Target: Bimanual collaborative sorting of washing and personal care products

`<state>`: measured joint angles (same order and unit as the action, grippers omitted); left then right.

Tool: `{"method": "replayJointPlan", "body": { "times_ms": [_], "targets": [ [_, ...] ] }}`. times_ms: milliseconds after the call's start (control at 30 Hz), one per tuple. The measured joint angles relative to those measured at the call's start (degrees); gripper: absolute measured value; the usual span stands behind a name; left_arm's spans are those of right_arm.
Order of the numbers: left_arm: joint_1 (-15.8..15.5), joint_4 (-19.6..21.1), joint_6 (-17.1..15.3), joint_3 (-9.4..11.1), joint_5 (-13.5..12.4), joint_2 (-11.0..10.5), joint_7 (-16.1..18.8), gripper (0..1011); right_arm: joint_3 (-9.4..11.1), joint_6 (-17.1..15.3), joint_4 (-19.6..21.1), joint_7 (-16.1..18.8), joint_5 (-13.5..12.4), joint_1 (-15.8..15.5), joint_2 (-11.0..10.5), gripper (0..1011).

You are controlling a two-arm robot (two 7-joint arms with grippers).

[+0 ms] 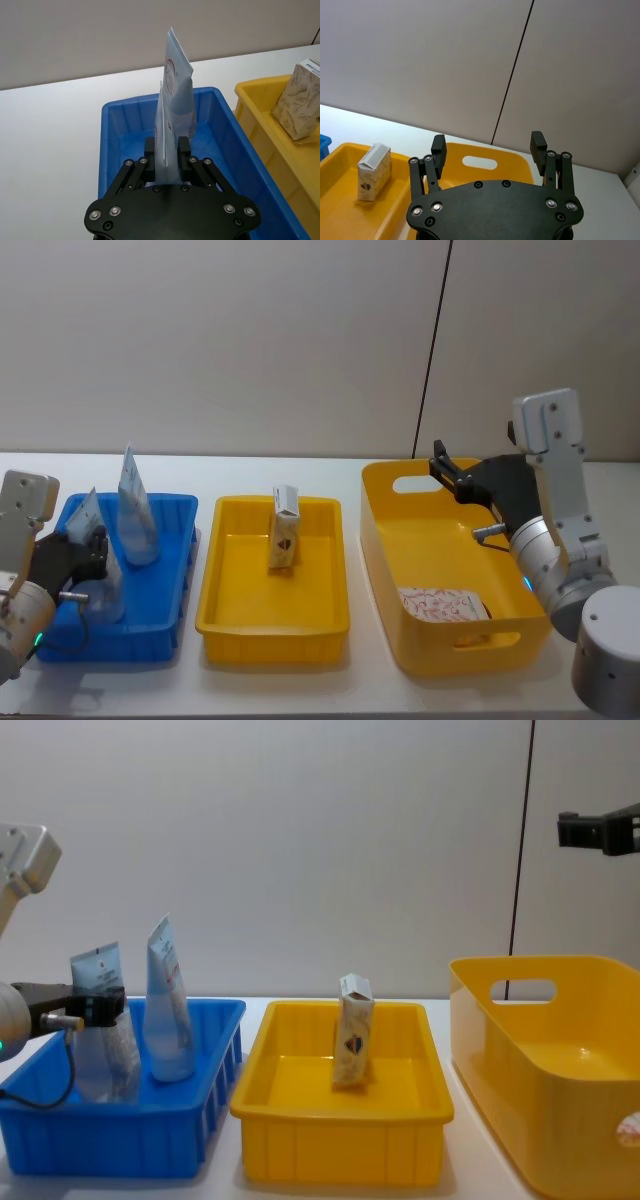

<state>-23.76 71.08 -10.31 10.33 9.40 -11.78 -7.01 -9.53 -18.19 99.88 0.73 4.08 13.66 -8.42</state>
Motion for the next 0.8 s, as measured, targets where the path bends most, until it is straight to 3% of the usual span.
{"method": "replayJointPlan", "body": {
  "times_ms": [467,800],
  "targets": [
    [-0.5,-0.6,-0.1,0.0,-1.3,0.4,0.4,206,0.0,0.0,0.0,0.0,0.0,0.0,0.0,1004],
    [0.7,3.2,1.5,-0.4,-2.2,0.0,0.2,206,0.0,0.0,0.0,0.0,0.0,0.0,0.0,1004]
  ]
}}
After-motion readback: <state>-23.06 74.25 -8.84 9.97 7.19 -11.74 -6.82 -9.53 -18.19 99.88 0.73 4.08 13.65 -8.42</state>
